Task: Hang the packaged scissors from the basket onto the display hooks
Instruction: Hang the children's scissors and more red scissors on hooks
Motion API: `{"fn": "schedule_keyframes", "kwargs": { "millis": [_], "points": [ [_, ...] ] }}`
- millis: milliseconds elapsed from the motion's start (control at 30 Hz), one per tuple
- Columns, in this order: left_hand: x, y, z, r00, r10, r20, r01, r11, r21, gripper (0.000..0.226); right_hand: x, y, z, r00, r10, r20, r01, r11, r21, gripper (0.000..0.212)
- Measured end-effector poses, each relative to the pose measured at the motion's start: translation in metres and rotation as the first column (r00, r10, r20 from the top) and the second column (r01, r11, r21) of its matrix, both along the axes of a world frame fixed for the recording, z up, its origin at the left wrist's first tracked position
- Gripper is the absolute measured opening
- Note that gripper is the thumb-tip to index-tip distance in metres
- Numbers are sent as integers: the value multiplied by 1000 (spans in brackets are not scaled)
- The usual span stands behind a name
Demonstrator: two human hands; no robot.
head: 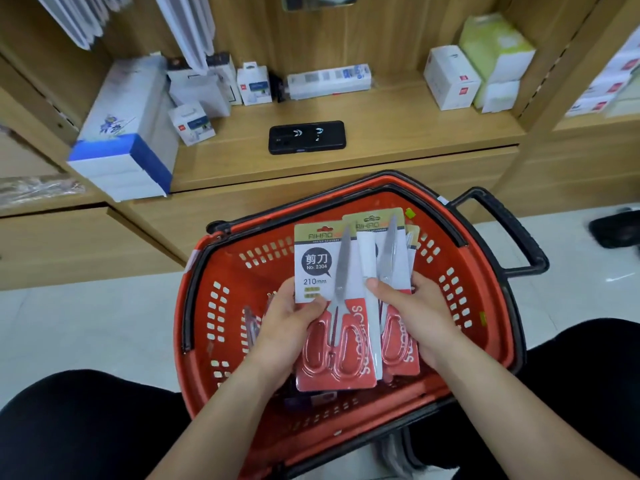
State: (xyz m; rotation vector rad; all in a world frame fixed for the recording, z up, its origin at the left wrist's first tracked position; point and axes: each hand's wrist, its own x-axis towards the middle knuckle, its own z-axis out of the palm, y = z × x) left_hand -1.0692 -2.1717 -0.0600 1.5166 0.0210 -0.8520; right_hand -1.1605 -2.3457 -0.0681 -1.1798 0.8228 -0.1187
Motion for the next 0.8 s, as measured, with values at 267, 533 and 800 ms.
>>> {"fn": "schedule_keyframes", "kwargs": {
  "millis": [267, 533, 800],
  "points": [
    [12, 10, 16, 999, 53, 6, -52, 998, -37, 26, -7, -2, 6, 999, -50, -6, 50, 997, 60, 34],
    [19, 28, 20, 990, 139, -36, -142, 987, -72, 26, -2, -7, 17, 1000, 30, -2, -30, 999, 37, 30],
    [16, 34, 29, 988, 156, -10, -155, 974, -163, 27, 15, 6, 25, 996, 80, 25, -79, 995, -66, 27]
  ]
}}
